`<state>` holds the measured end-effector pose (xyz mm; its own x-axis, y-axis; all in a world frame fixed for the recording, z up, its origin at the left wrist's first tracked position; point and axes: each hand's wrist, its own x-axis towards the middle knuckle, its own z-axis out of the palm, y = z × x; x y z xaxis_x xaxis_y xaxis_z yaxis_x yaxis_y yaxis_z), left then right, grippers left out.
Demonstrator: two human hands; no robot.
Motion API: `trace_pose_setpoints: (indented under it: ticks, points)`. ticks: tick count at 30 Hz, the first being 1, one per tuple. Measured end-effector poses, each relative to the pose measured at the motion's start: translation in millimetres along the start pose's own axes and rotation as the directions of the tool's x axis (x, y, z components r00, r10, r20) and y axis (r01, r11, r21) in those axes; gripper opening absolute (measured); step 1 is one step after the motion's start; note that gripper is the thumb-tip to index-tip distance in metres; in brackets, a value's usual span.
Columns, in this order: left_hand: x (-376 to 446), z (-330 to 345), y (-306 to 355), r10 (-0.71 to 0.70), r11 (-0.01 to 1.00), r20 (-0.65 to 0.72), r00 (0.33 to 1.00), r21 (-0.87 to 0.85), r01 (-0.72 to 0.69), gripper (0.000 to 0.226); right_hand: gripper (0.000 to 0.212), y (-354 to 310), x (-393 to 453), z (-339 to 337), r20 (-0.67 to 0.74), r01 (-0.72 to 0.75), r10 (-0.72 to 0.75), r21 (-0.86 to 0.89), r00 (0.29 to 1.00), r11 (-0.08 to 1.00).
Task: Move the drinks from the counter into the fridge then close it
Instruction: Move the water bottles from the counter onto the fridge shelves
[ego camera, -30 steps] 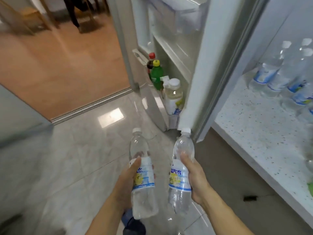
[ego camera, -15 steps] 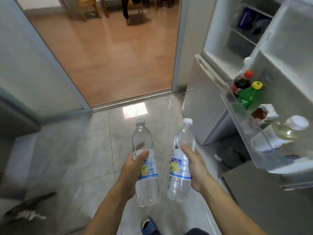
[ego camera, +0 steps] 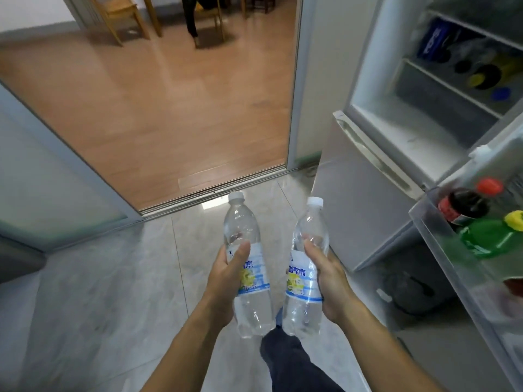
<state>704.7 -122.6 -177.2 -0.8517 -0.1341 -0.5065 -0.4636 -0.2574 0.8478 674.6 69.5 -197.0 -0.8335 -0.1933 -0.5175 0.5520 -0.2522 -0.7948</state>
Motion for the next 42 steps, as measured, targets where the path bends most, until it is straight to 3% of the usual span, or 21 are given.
trace_pose_setpoints:
  ticks: [8,12,17,21,30,36,40,42]
  points:
    - [138.4,57.9,102.7,0.015,1.0,0.122,0.992,0.004,-0.015,0.049,0.063,-117.7,115.0,-4.4,-0.106,0.081,-0.073,0.071,0.992,0.994]
    - [195.7,92.7,141.3,-0.019,0.997,0.221,0.975,-0.073,0.036,0.055,0.064,-164.3,153.3,-15.8,-0.207,0.142,-0.107,0.16,0.973,0.977]
    - [274.9,135.4,173.5,-0.06,0.993,0.344,0.937,-0.078,0.092,0.068,0.063,-200.3,195.9,-38.0,-0.358,0.201,-0.119,0.201,0.926,0.959]
    - [336.3,178.5,207.6,-0.056,0.995,0.486,0.872,-0.041,0.086,0.06,0.059,-236.8,223.6,-52.1,-0.492,0.295,-0.145,0.243,0.859,0.924]
    - [414.1,296.9,315.6,-0.012,0.995,0.801,0.598,0.069,-0.071,0.045,0.026,-352.4,252.0,-59.9,-0.796,0.53,-0.382,-0.091,0.47,0.843]
    - [422.8,390.4,365.4,0.096,0.962,0.898,0.428,0.026,-0.27,0.044,0.037,-426.7,248.3,-93.9,-0.878,0.645,-0.455,-0.264,0.147,0.717]
    - [428.9,453.2,386.2,0.141,0.923,0.899,0.416,0.033,-0.384,0.05,0.055,-476.6,241.9,-128.6,-0.89,0.717,-0.457,-0.312,0.01,0.623]
    - [429.9,480.1,393.1,0.156,0.915,0.893,0.423,0.032,-0.403,0.054,0.053,-499.9,238.2,-147.1,-0.891,0.742,-0.452,-0.33,-0.04,0.583]
